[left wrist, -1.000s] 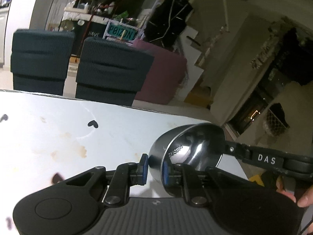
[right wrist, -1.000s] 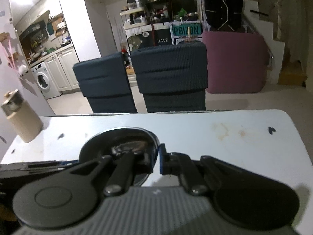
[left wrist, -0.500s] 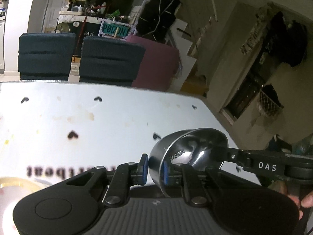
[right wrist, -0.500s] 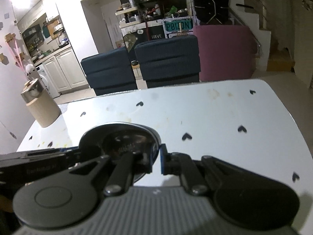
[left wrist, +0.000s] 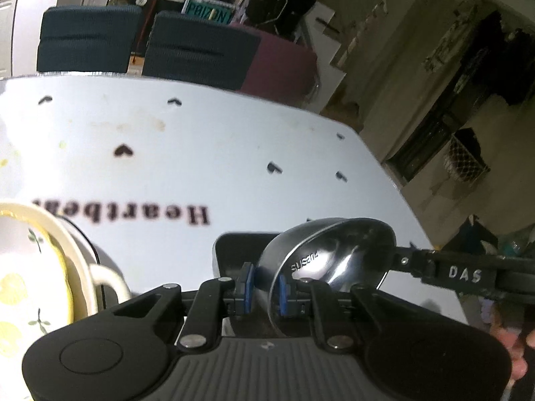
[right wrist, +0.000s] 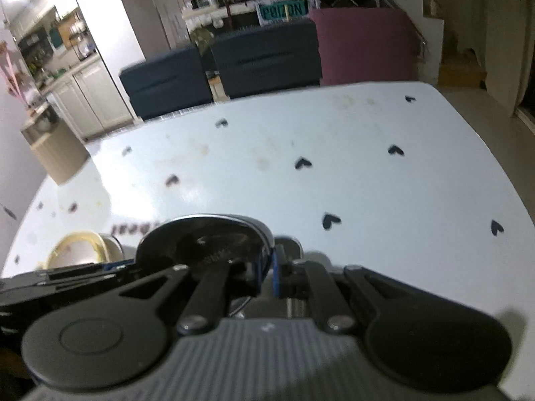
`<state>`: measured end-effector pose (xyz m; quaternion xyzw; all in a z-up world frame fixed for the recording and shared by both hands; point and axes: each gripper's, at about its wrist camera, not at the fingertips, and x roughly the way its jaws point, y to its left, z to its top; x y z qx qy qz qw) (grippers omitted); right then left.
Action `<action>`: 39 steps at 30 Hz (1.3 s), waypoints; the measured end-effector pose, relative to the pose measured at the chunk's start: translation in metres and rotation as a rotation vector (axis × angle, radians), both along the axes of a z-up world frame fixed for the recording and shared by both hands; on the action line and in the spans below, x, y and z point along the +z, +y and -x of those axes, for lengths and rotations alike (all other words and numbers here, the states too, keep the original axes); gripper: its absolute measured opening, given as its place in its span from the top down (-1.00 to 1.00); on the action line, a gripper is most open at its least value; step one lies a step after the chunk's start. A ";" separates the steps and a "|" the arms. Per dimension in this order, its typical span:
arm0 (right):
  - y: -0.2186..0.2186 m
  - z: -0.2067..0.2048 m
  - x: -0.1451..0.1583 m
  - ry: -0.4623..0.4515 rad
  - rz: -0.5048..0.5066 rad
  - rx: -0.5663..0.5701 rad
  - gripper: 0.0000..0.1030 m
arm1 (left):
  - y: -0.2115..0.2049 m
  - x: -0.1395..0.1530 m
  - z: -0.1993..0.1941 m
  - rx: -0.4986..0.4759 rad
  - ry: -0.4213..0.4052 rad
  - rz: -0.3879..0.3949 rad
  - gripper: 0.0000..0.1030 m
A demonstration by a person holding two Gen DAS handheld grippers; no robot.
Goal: Organize plates and bowls
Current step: 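Lift the small steel bowl with both grippers and carry it to the steel tray, then lower the small steel bowl into the steel tray and open both grippers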
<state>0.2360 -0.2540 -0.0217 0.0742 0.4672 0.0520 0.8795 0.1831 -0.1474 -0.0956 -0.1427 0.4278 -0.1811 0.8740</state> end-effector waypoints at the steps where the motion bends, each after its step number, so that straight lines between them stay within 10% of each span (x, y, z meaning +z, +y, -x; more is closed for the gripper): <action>1: 0.001 0.000 -0.003 0.011 -0.001 -0.002 0.86 | -0.001 -0.003 -0.001 -0.005 0.009 -0.001 0.69; 23: 0.006 -0.039 -0.047 0.186 0.017 -0.108 0.88 | -0.008 -0.037 -0.012 -0.061 0.024 -0.039 0.63; 39: 0.009 -0.062 -0.067 0.224 0.037 -0.142 0.89 | -0.001 -0.024 -0.005 -0.113 -0.012 -0.011 0.15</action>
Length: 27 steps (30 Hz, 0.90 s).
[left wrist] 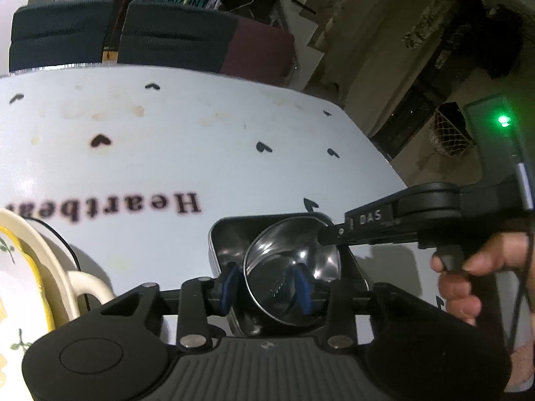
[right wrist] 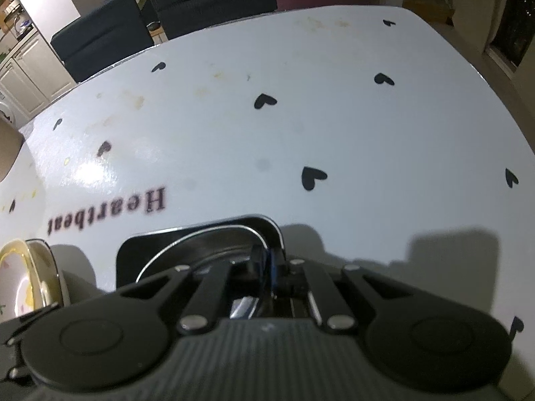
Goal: Organize plates and bowls
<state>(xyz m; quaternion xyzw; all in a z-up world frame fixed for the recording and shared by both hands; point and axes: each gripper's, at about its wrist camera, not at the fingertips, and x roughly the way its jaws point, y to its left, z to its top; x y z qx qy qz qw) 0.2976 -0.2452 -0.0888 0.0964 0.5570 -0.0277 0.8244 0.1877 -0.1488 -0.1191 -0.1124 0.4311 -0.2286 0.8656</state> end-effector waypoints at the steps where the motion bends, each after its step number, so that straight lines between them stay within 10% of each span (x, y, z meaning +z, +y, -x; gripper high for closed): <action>1: 0.000 0.000 0.000 0.000 -0.001 -0.002 0.88 | 0.000 0.003 0.001 0.001 -0.010 -0.008 0.08; 9: -0.009 0.002 0.009 -0.043 -0.047 0.006 0.86 | 0.008 0.013 -0.002 0.040 -0.056 -0.053 -0.16; 13: -0.027 0.014 0.026 -0.104 -0.068 -0.028 0.50 | 0.011 0.009 -0.012 0.054 -0.032 -0.078 -0.12; 27: -0.052 0.029 0.021 -0.073 -0.129 0.135 0.64 | 0.016 -0.001 -0.032 0.084 0.009 -0.152 0.13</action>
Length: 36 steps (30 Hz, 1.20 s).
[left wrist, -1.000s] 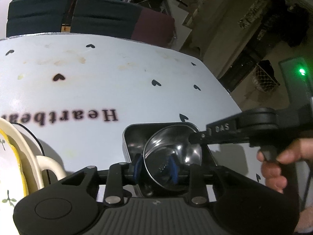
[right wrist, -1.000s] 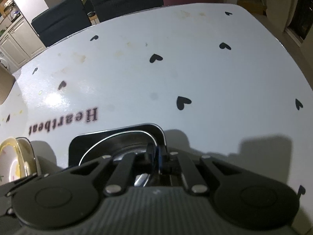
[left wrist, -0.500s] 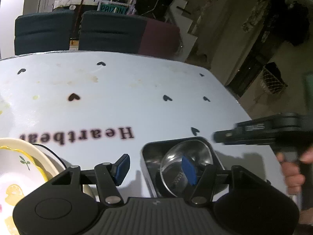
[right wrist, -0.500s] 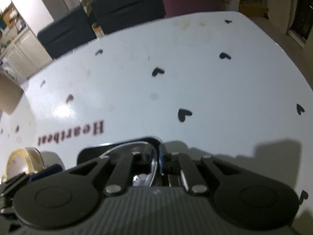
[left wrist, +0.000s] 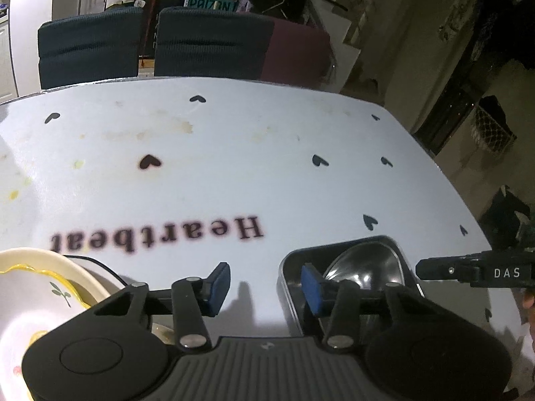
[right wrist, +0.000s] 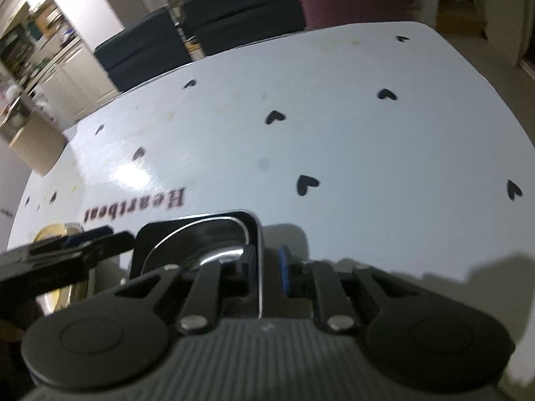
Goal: Organize plates and bowls
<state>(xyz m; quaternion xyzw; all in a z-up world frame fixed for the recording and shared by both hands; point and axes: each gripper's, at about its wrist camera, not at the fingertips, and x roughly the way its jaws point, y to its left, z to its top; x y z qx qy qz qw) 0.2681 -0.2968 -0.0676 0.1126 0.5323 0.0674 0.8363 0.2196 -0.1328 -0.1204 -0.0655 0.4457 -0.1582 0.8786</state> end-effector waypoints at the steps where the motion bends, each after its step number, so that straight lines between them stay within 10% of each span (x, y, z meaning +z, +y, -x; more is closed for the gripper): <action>1: 0.002 0.001 0.001 0.003 0.009 0.010 0.65 | 0.000 -0.001 0.000 -0.001 0.002 -0.004 0.13; 36: 0.018 -0.009 -0.016 0.062 0.082 0.063 0.78 | -0.009 -0.004 0.005 -0.068 0.034 -0.025 0.41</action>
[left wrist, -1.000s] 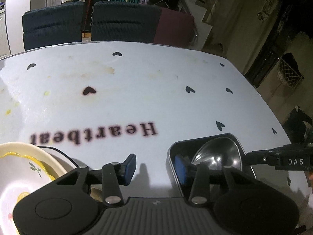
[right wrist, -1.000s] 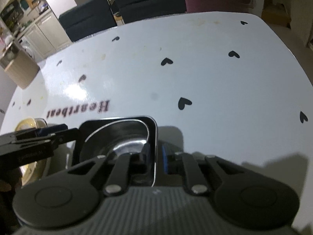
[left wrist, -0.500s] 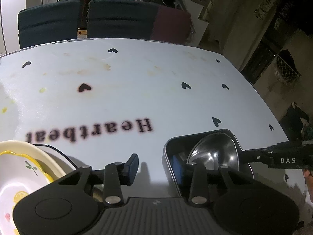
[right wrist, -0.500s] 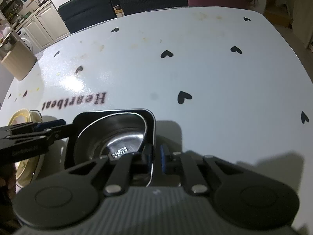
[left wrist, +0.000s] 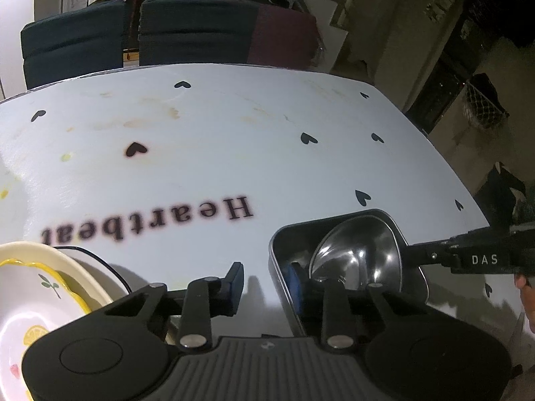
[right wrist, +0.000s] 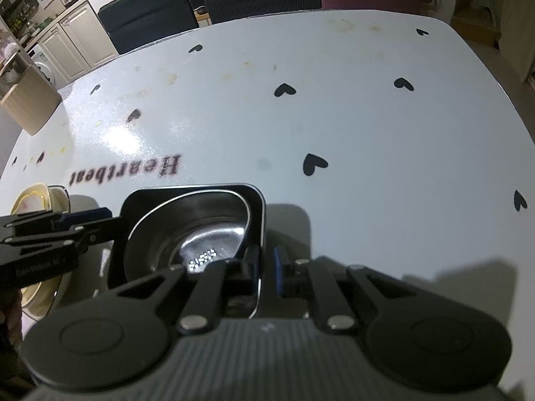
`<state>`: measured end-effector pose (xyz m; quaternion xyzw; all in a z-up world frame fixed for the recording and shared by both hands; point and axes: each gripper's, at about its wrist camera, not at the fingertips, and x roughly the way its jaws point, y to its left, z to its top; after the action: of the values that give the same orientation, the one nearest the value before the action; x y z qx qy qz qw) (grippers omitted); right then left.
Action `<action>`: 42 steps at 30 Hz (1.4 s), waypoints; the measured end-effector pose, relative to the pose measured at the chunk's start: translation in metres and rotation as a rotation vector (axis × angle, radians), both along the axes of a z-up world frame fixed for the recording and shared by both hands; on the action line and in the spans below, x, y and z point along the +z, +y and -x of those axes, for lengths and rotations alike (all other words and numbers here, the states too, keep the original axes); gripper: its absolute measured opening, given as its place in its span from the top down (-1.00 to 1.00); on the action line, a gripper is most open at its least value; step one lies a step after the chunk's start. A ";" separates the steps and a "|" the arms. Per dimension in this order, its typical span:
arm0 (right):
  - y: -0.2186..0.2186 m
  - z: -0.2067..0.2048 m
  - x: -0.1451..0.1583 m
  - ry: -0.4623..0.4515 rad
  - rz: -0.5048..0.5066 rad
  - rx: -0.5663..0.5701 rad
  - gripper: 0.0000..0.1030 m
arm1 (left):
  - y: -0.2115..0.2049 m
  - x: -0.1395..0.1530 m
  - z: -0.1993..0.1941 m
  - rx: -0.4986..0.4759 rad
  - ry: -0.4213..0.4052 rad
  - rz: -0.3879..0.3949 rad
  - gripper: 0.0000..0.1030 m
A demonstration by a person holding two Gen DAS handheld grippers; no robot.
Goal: Organize plates and bowls
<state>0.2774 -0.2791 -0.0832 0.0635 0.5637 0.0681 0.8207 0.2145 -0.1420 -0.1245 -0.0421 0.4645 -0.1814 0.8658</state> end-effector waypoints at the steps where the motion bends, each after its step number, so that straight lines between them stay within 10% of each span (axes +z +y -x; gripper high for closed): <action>1: 0.000 0.000 0.000 0.000 0.000 0.000 0.78 | -0.001 0.000 0.000 -0.004 -0.001 -0.004 0.41; 15: -0.001 0.000 -0.001 0.007 -0.001 0.010 0.81 | -0.015 -0.004 0.006 -0.072 0.011 -0.029 0.75; 42: 0.001 -0.001 -0.004 0.011 -0.009 0.037 0.91 | -0.018 -0.013 0.000 -0.061 0.046 -0.028 0.71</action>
<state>0.2783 -0.2777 -0.0873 0.0572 0.5688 0.0857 0.8160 0.2141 -0.1595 -0.1376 -0.0199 0.4877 -0.2001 0.8496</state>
